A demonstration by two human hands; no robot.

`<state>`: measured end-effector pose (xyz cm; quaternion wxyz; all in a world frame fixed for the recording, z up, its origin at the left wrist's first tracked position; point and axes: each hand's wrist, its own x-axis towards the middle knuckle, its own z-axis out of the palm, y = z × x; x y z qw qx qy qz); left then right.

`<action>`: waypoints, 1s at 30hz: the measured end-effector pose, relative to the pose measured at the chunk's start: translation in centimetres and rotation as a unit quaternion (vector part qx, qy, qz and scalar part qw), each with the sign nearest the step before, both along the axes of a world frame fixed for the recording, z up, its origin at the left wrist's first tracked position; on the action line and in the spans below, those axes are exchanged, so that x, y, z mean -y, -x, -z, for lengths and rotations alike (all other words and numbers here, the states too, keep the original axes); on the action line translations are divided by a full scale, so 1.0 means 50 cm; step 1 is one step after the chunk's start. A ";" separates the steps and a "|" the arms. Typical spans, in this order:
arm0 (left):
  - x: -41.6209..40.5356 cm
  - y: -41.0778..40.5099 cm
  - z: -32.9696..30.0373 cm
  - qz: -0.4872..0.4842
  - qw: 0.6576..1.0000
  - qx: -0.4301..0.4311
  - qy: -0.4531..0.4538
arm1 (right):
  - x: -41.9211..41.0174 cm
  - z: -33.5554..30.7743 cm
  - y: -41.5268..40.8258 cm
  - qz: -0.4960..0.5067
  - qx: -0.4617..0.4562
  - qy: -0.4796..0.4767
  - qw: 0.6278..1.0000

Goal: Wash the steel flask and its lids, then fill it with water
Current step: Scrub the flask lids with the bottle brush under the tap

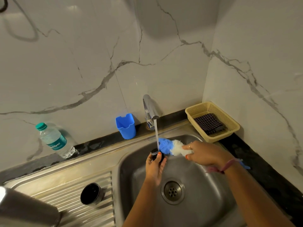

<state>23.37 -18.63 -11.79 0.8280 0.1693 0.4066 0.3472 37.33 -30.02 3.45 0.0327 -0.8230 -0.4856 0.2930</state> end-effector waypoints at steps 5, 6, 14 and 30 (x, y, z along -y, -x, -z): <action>0.006 -0.009 0.001 0.011 1.000 0.007 -0.018 | -0.016 0.024 0.012 0.004 0.038 -0.007 0.999; 0.008 -0.013 0.001 0.014 1.000 0.007 -0.022 | -0.020 0.037 0.018 0.013 0.034 -0.015 0.999; -0.021 -0.007 -0.005 0.000 1.000 -0.023 -0.019 | 0.005 0.036 0.013 -0.007 0.045 -0.030 0.998; 0.000 0.001 0.043 0.177 0.955 -0.203 -0.128 | 0.012 0.094 0.057 0.002 0.087 -0.046 0.995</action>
